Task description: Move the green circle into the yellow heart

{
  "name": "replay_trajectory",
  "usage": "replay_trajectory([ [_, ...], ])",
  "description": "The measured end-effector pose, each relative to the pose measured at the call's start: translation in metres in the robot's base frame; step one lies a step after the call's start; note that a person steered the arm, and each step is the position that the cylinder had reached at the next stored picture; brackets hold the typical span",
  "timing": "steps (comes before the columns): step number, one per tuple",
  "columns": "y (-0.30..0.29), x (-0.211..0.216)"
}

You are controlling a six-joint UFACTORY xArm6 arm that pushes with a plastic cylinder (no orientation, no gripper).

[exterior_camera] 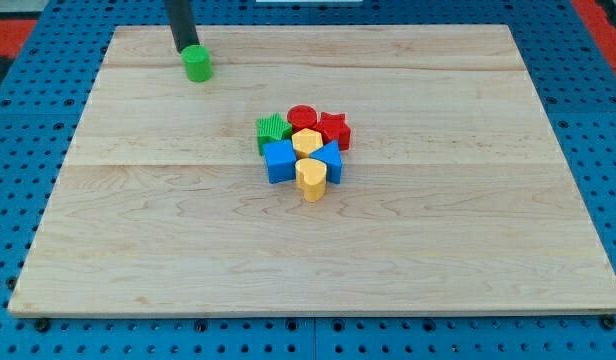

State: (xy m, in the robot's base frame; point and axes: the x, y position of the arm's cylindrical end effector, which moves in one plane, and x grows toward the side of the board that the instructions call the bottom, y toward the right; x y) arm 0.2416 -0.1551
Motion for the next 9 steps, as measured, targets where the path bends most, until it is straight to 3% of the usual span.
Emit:
replay_trajectory([
  [2, 0.0, 0.073],
  [3, 0.004, 0.042],
  [4, 0.02, 0.068],
  [6, 0.019, 0.189],
  [7, -0.008, 0.222],
  [8, 0.023, 0.231],
  [9, -0.016, 0.228],
])
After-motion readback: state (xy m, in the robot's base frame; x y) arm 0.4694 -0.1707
